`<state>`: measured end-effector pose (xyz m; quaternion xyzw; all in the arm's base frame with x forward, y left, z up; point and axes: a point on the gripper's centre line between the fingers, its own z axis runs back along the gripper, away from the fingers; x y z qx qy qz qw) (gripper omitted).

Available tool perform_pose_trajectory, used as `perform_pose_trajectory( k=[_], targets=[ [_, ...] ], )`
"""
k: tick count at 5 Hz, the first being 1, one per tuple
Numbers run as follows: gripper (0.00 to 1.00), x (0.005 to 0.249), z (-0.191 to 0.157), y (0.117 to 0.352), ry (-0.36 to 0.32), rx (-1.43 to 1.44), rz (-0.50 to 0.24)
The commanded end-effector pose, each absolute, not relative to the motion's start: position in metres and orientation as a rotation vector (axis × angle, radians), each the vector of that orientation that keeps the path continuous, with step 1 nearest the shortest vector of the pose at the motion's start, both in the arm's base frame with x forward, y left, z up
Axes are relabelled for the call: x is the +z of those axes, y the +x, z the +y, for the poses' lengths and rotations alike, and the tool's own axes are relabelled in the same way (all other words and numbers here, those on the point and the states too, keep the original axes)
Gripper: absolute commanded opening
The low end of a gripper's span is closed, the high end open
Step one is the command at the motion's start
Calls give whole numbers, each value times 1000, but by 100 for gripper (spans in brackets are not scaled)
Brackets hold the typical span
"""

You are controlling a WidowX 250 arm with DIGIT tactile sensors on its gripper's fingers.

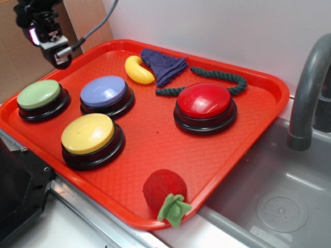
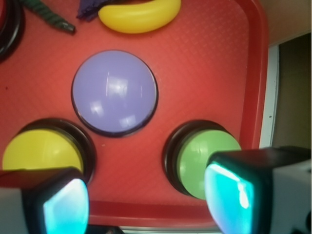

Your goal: Push the green button.

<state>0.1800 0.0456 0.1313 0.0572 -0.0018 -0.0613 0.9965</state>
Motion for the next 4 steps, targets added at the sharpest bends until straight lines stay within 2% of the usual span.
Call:
perform_pose_trajectory(
  k=[1, 2, 3, 4],
  targets=[
    [100, 159, 27, 206, 140, -155, -56],
    [100, 162, 18, 216, 146, -162, -54],
    [100, 163, 11, 216, 157, -175, -53],
    [100, 168, 2, 205, 167, -189, -97]
  ],
)
